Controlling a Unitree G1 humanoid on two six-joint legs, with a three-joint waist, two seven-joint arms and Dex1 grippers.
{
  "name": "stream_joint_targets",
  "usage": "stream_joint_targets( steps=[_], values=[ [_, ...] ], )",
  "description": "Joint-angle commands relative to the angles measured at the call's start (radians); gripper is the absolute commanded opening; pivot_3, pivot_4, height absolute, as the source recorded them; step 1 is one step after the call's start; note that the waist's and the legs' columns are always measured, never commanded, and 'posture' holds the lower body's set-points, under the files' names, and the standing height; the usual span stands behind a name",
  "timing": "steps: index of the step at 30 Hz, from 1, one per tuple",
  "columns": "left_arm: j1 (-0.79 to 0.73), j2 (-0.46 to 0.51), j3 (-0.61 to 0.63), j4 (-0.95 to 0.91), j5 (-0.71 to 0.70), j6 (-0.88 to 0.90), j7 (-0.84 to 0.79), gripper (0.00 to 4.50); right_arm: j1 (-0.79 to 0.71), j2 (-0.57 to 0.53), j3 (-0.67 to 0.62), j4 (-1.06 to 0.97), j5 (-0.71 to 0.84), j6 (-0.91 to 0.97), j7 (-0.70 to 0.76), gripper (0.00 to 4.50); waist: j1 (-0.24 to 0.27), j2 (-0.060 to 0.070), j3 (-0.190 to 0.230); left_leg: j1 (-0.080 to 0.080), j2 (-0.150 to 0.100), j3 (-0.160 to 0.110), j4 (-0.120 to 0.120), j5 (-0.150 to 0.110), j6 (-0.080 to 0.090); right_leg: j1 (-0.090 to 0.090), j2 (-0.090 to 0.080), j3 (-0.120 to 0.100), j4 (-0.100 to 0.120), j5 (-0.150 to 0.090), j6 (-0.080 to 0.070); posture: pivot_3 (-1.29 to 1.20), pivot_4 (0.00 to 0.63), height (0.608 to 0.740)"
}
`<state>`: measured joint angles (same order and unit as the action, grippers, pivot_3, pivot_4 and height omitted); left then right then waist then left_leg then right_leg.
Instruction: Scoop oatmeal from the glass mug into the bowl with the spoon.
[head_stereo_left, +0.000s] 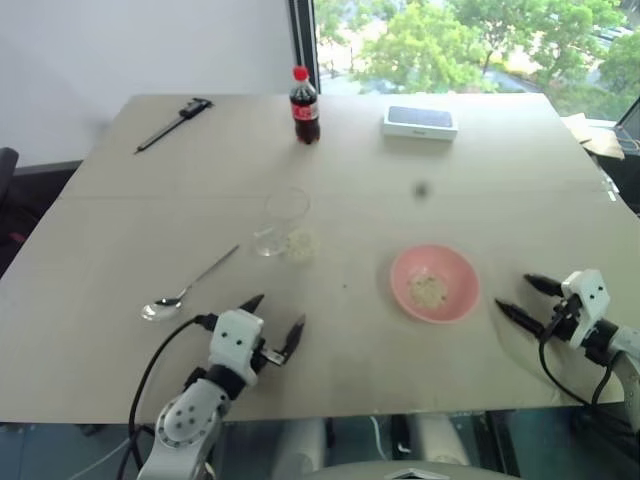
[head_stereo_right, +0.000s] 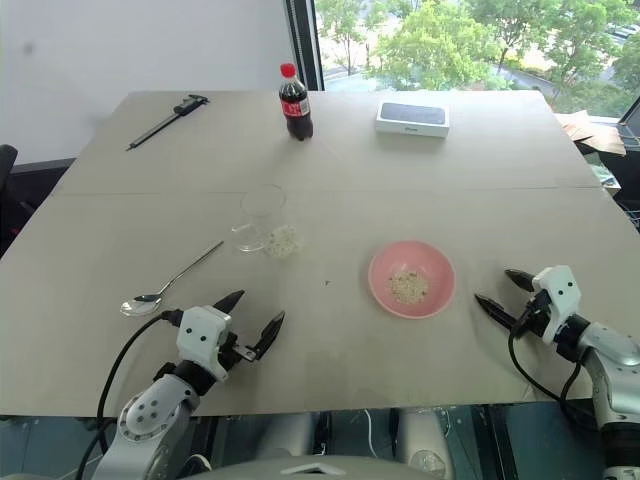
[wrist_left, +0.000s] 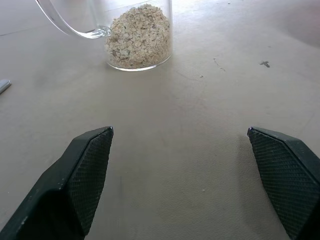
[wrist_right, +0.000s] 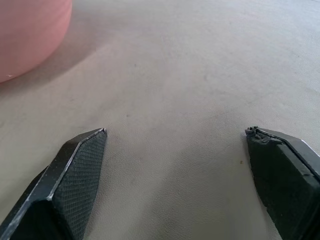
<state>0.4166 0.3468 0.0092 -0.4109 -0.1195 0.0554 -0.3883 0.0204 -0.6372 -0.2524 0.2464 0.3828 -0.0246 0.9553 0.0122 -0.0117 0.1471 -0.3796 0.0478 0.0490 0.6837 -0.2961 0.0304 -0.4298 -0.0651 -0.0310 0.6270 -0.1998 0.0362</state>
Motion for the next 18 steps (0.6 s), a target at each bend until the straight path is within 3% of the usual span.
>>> stream_joint_targets(
  steps=[1, 11, 18],
  values=[
    [0.022, 0.001, 0.004, 0.018, 0.017, 0.004, 0.008, 4.50, -0.002, -0.012, -0.007, 0.001, -0.002, -0.002, 0.012, 4.49, 0.000, 0.000, 0.000, 0.000, 0.000, 0.000, 0.000, 0.000, 0.000, 0.000, 0.000, 0.000, 0.000, 0.000, 0.000, 0.00, 0.150, 0.740],
    [0.004, 0.027, 0.090, -0.045, -0.040, 0.046, 0.008, 4.50, -0.050, -0.073, -0.067, -0.091, 0.113, 0.111, 0.072, 4.49, -0.001, 0.001, 0.001, 0.000, 0.000, 0.000, 0.000, 0.000, 0.000, 0.000, 0.000, 0.000, 0.000, 0.000, 0.000, 0.00, 0.150, 0.740],
    [-0.116, 0.088, 0.240, -0.068, -0.076, 0.175, 0.046, 4.50, -0.090, -0.177, -0.115, -0.326, 0.268, 0.306, 0.106, 4.49, 0.003, 0.000, 0.004, -0.001, 0.000, -0.001, 0.000, 0.000, 0.000, -0.001, 0.000, -0.001, 0.000, 0.000, 0.000, 0.00, 0.150, 0.740]
  ],
)
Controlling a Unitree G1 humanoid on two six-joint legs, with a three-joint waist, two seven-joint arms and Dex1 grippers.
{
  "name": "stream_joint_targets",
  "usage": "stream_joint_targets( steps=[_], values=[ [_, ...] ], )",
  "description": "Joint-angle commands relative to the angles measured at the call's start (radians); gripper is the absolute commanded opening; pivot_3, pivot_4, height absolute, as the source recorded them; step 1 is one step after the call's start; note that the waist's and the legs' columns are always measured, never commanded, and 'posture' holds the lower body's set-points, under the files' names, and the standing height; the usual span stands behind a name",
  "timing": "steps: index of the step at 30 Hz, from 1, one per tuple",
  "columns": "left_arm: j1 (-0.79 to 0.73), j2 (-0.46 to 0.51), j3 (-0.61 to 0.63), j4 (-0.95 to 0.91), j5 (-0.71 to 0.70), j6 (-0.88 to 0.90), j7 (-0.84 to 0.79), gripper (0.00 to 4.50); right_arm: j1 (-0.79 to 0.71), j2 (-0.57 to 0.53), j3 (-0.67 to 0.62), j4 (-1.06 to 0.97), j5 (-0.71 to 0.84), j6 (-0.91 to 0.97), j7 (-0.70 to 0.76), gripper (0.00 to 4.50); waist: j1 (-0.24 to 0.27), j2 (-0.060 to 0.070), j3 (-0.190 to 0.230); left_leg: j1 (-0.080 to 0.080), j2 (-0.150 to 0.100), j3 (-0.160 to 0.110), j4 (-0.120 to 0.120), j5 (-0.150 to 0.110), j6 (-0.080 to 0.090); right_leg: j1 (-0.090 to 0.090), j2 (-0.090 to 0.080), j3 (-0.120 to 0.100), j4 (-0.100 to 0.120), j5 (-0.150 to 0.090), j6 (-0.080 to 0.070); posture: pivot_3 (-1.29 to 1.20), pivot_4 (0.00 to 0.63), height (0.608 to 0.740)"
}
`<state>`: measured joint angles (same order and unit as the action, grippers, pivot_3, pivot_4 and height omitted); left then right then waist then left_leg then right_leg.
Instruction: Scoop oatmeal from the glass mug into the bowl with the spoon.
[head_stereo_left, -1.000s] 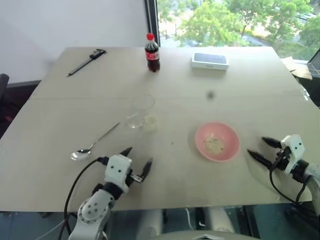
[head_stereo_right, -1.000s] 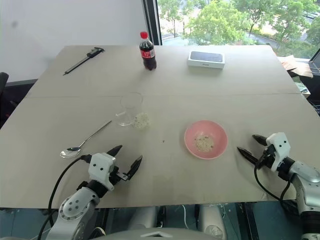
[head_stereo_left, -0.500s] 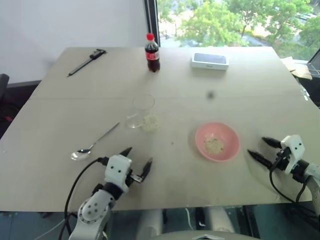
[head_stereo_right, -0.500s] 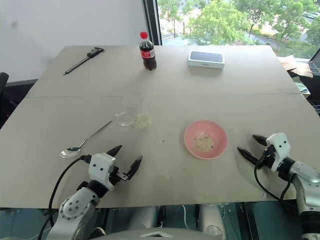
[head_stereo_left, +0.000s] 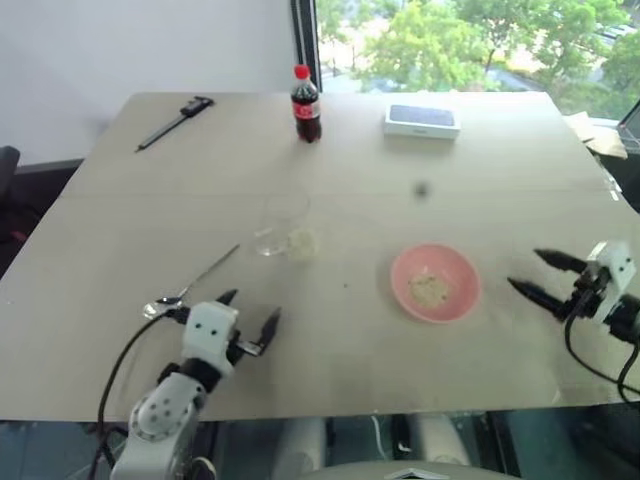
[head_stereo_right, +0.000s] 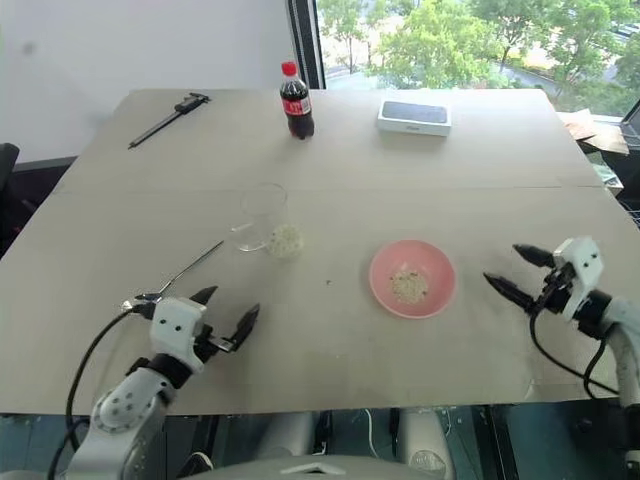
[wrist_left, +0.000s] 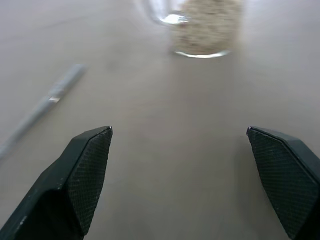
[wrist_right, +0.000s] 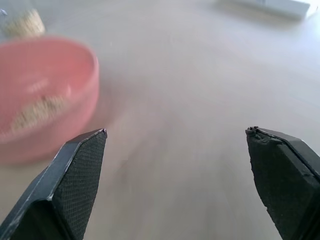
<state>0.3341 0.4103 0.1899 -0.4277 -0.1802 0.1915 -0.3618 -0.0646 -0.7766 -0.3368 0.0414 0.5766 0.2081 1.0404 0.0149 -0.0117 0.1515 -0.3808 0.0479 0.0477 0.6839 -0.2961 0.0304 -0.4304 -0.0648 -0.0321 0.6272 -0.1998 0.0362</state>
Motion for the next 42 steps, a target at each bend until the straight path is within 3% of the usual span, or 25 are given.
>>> stream_joint_targets(
  steps=[1, 7, 11, 19, 29, 35, 36, 39, 40, 42],
  values=[
    [-0.053, 0.035, 0.078, -0.049, -0.013, 0.057, 0.026, 4.50, -0.004, -0.049, -0.027, -0.167, 0.094, 0.102, 0.025, 4.49, 0.000, 0.000, 0.000, 0.000, 0.000, 0.000, 0.000, 0.000, 0.000, 0.000, 0.000, 0.000, 0.000, 0.000, 0.000, 0.00, 0.150, 0.740],
    [-0.210, 0.072, 0.188, -0.023, -0.038, 0.212, 0.090, 4.50, -0.021, -0.093, 0.054, -0.484, 0.244, 0.314, -0.013, 4.49, 0.000, -0.004, 0.002, -0.001, 0.000, -0.001, 0.000, 0.000, 0.000, 0.000, 0.000, -0.001, 0.000, 0.002, -0.003, 0.00, 0.150, 0.740],
    [-0.219, 0.131, 0.202, 0.015, -0.074, 0.325, 0.023, 4.50, -0.072, -0.089, 0.128, -0.630, 0.308, 0.398, -0.063, 4.49, -0.003, -0.006, 0.003, -0.001, 0.000, 0.000, 0.000, 0.000, 0.000, 0.000, 0.000, 0.001, -0.001, 0.002, -0.003, 0.00, 0.150, 0.740],
    [-0.249, 0.278, 0.139, 0.165, -0.098, 0.405, -0.155, 4.50, -0.136, -0.084, 0.183, -0.690, 0.326, 0.437, -0.087, 4.49, 0.001, -0.011, 0.006, -0.002, 0.000, 0.000, 0.000, 0.000, 0.000, 0.000, -0.001, -0.001, -0.001, 0.002, -0.003, 0.00, 0.150, 0.740],
    [-0.207, 0.370, 0.102, 0.280, -0.113, 0.571, -0.254, 4.50, -0.140, -0.075, 0.172, -0.720, 0.362, 0.460, -0.150, 4.49, -0.005, -0.007, 0.004, 0.000, 0.000, 0.000, 0.000, 0.000, 0.000, 0.000, -0.001, 0.000, -0.001, 0.002, -0.004, 0.00, 0.150, 0.740],
    [-0.191, 0.375, 0.117, 0.289, -0.148, 0.629, -0.259, 2.07, -0.130, -0.079, 0.163, -0.724, 0.363, 0.460, -0.166, 4.50, -0.026, 0.001, 0.000, 0.003, 0.001, 0.000, -0.002, 0.000, 0.000, 0.000, -0.001, 0.003, 0.000, 0.000, -0.001, 0.00, 0.150, 0.740],
    [-0.189, 0.373, 0.118, 0.289, -0.152, 0.637, -0.256, 1.44, -0.131, -0.079, 0.164, -0.724, 0.362, 0.459, -0.169, 4.50, -0.027, 0.002, -0.001, 0.003, 0.001, 0.000, -0.002, 0.000, 0.000, 0.000, -0.001, 0.003, 0.000, 0.000, -0.001, 0.00, 0.150, 0.740],
    [-0.182, 0.362, 0.124, 0.283, -0.158, 0.641, -0.247, 0.37, -0.134, -0.079, 0.163, -0.721, 0.365, 0.460, -0.174, 4.50, -0.030, 0.007, -0.004, 0.004, 0.001, 0.000, -0.002, 0.000, 0.000, 0.000, 0.000, 0.004, 0.001, 0.000, 0.000, 0.00, 0.150, 0.740],
    [-0.181, 0.358, 0.127, 0.282, -0.159, 0.641, -0.241, 0.04, -0.134, -0.079, 0.162, -0.721, 0.367, 0.460, -0.174, 4.50, -0.030, 0.007, -0.004, 0.004, 0.002, 0.000, -0.002, 0.000, 0.000, 0.000, 0.000, 0.004, 0.001, 0.000, 0.000, 0.00, 0.150, 0.740],
    [-0.180, 0.352, 0.131, 0.287, -0.154, 0.629, -0.230, 0.04, -0.133, -0.080, 0.163, -0.718, 0.365, 0.458, -0.173, 4.50, -0.030, 0.009, -0.005, 0.004, 0.002, 0.000, -0.002, 0.000, 0.000, 0.000, 0.000, 0.004, 0.002, 0.000, 0.000, 0.00, 0.150, 0.740]
  ],
)
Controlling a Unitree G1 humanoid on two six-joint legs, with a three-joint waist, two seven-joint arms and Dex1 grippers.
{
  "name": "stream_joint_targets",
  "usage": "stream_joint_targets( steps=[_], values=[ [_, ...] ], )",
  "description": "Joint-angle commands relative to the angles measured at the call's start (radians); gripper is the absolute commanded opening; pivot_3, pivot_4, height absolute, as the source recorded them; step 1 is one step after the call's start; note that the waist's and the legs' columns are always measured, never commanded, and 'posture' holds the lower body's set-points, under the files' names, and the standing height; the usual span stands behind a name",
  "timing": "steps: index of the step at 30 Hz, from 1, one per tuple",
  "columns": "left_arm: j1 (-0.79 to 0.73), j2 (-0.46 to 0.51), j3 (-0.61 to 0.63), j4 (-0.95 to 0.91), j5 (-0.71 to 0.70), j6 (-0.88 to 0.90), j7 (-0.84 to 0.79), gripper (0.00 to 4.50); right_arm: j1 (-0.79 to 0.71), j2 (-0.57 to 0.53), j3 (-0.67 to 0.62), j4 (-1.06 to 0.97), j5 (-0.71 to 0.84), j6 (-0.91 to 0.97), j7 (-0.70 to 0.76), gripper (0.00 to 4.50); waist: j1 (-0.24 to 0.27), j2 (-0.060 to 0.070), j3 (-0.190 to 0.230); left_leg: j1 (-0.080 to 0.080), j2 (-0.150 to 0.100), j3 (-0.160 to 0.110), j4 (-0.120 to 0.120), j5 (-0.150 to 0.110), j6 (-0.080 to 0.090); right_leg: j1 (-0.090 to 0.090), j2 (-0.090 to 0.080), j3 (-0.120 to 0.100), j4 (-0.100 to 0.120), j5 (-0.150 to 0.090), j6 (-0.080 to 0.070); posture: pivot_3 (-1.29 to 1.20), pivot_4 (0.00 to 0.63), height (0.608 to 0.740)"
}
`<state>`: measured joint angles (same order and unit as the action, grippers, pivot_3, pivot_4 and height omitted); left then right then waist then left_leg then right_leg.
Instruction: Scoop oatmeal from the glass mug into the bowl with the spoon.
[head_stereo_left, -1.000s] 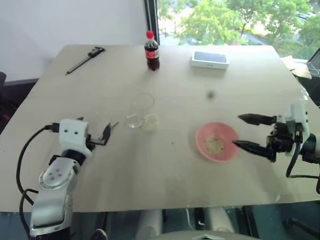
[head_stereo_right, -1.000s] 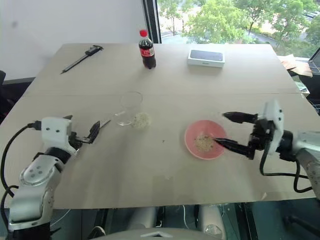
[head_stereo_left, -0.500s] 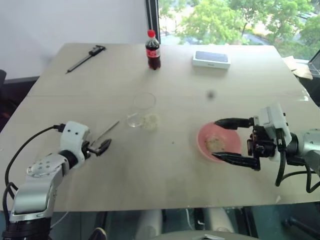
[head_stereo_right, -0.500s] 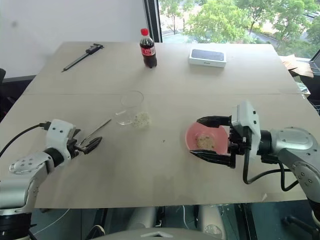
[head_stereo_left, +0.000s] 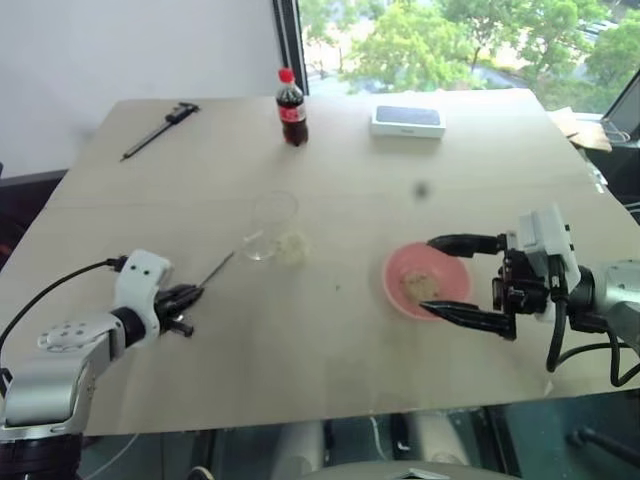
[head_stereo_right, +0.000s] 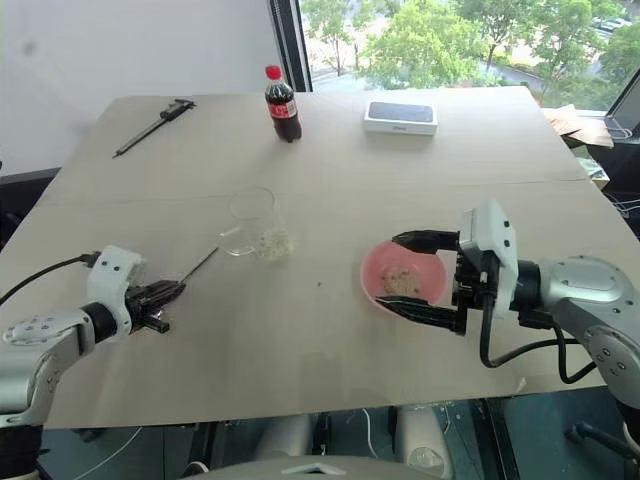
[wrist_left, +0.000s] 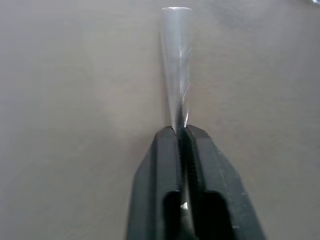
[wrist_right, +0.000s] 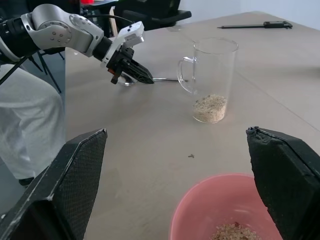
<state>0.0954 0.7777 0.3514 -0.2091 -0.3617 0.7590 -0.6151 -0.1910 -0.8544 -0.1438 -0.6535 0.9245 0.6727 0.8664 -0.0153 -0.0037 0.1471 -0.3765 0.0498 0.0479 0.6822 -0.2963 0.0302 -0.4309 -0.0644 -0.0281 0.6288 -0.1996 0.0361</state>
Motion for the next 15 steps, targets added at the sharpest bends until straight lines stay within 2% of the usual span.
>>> stream_joint_targets(
  steps=[1, 7, 12, 15],
  values=[
    [0.055, -0.018, -0.029, 0.076, 0.040, 0.047, 0.037, 0.04, -0.006, -0.002, -0.029, -0.020, 0.015, -0.008, 0.002, 4.50, 0.000, 0.001, -0.001, 0.000, 0.000, 0.000, 0.000, 0.000, 0.000, 0.000, 0.000, 0.000, 0.000, 0.000, 0.000, 0.00, 0.150, 0.740],
    [-0.048, -0.088, 0.065, 0.081, 0.066, -0.151, 0.155, 0.04, -0.015, 0.005, -0.014, 0.012, 0.000, -0.022, 0.022, 4.50, 0.005, 0.002, -0.002, -0.001, 0.000, 0.000, 0.000, 0.000, 0.000, 0.000, 0.000, -0.001, 0.000, 0.001, -0.001, 0.00, 0.150, 0.740],
    [-0.141, -0.102, 0.117, 0.023, 0.045, -0.203, 0.207, 0.04, -0.046, 0.008, -0.006, 0.056, -0.018, -0.029, 0.044, 4.50, 0.009, -0.013, 0.008, -0.003, 0.001, -0.001, 0.001, 0.000, 0.000, -0.001, 0.002, -0.003, 0.000, 0.004, -0.006, 0.00, 0.150, 0.740],
    [-0.220, -0.096, 0.126, -0.029, 0.045, -0.222, 0.233, 0.04, -0.074, 0.014, 0.002, 0.083, -0.025, -0.022, 0.041, 4.50, 0.016, -0.018, 0.010, -0.006, 0.000, 0.000, 0.002, 0.000, 0.000, -0.002, 0.001, -0.003, -0.002, 0.004, -0.007, 0.00, 0.150, 0.740]
  ],
)
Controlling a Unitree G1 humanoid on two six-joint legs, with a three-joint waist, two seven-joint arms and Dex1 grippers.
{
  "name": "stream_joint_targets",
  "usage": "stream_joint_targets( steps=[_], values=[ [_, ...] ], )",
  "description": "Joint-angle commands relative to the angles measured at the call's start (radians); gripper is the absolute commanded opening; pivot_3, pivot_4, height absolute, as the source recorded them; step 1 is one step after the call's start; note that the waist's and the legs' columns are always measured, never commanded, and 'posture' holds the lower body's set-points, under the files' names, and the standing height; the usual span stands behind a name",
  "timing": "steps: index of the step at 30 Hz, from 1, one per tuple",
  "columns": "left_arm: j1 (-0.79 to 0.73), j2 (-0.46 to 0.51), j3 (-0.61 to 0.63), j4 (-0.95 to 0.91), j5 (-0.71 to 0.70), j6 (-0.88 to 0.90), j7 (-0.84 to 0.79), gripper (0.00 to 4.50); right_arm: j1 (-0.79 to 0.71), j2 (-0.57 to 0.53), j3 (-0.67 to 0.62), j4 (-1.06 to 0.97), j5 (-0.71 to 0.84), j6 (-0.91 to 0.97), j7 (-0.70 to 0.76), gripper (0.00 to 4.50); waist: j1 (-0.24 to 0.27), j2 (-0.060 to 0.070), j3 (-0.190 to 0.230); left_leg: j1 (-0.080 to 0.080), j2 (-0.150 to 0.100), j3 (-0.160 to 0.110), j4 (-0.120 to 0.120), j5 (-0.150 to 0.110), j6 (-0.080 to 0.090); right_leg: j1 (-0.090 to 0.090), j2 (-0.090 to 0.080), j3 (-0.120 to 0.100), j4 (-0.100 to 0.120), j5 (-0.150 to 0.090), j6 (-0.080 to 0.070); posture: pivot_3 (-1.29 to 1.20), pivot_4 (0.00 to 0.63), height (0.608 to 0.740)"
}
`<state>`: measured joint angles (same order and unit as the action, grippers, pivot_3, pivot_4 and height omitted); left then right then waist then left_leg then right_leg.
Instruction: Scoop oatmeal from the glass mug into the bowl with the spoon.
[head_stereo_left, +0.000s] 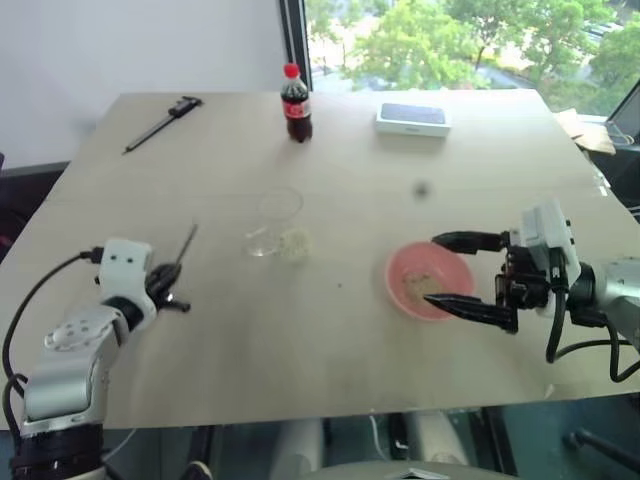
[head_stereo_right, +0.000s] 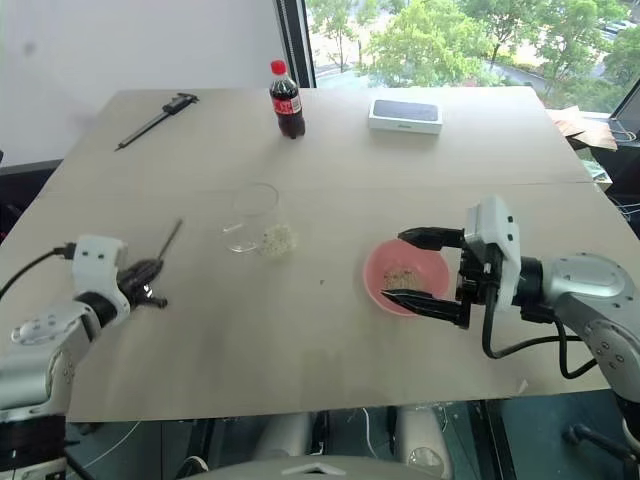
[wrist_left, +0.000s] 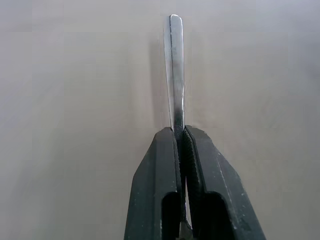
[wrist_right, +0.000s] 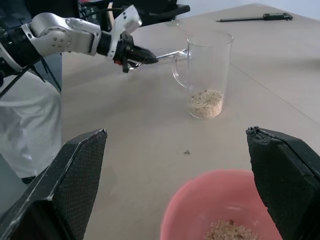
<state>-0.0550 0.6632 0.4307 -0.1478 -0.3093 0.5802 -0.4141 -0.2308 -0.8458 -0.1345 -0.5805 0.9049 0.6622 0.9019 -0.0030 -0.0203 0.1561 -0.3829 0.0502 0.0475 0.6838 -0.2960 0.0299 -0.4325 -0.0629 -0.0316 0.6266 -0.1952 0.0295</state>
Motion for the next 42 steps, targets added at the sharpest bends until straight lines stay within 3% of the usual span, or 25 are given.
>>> stream_joint_targets(
  steps=[1, 9, 15, 22, 27, 39, 42],
  values=[
    [-0.106, 0.019, 0.047, -0.110, -0.012, -0.051, 0.039, 0.04, -0.044, 0.006, -0.002, 0.019, -0.011, -0.007, 0.003, 4.50, 0.006, -0.003, 0.002, -0.001, -0.001, 0.000, 0.000, 0.000, 0.000, 0.000, -0.001, 0.000, 0.000, 0.000, 0.000, 0.00, 0.150, 0.740],
    [-0.381, -0.012, -0.016, -0.264, -0.115, -0.088, 0.022, 0.04, -0.187, 0.086, -0.001, 0.088, 0.023, 0.054, -0.107, 4.50, 0.017, -0.007, 0.005, -0.003, -0.002, 0.000, 0.000, 0.000, 0.000, -0.001, -0.001, 0.000, -0.002, 0.002, 0.004, 0.00, 0.150, 0.740],
    [-0.511, -0.068, -0.145, -0.368, -0.242, -0.044, -0.034, 0.04, -0.344, 0.175, 0.006, 0.151, 0.082, 0.165, -0.265, 4.50, 0.016, -0.008, 0.006, -0.002, -0.002, 0.000, 0.000, 0.000, 0.000, 0.000, -0.001, 0.000, 0.000, 0.003, 0.004, 0.00, 0.150, 0.740],
    [-0.505, -0.084, -0.329, -0.399, -0.178, -0.072, -0.079, 0.04, -0.562, 0.396, -0.040, 0.261, 0.274, 0.286, -0.574, 4.50, 0.011, -0.006, 0.007, -0.001, -0.002, 0.000, 0.001, 0.000, 0.000, -0.001, 0.000, 0.001, 0.001, 0.003, 0.004, 0.00, 0.150, 0.740],
    [-0.497, -0.082, -0.377, -0.384, -0.139, -0.108, -0.113, 0.04, -0.638, 0.474, -0.050, 0.314, 0.343, 0.324, -0.727, 4.50, 0.015, -0.006, 0.008, -0.003, -0.002, 0.000, 0.001, 0.000, 0.000, -0.001, 0.000, 0.000, 0.000, 0.003, 0.004, 0.00, 0.150, 0.740],
    [-0.481, -0.084, -0.426, -0.347, -0.071, -0.151, -0.178, 0.04, -0.696, 0.562, -0.030, 0.349, 0.322, 0.314, -0.827, 4.50, 0.015, -0.005, 0.008, -0.010, -0.002, -0.001, 0.001, 0.001, 0.000, -0.010, 0.000, 0.000, 0.002, 0.003, 0.004, 0.00, 0.150, 0.740],
    [-0.482, -0.083, -0.433, -0.343, -0.061, -0.152, -0.189, 0.00, -0.697, 0.562, -0.035, 0.349, 0.314, 0.317, -0.828, 3.63, 0.014, -0.005, 0.008, -0.014, -0.002, 0.000, 0.002, 0.003, -0.004, -0.013, 0.000, 0.000, 0.003, 0.003, 0.004, 0.00, 0.150, 0.740]
  ],
)
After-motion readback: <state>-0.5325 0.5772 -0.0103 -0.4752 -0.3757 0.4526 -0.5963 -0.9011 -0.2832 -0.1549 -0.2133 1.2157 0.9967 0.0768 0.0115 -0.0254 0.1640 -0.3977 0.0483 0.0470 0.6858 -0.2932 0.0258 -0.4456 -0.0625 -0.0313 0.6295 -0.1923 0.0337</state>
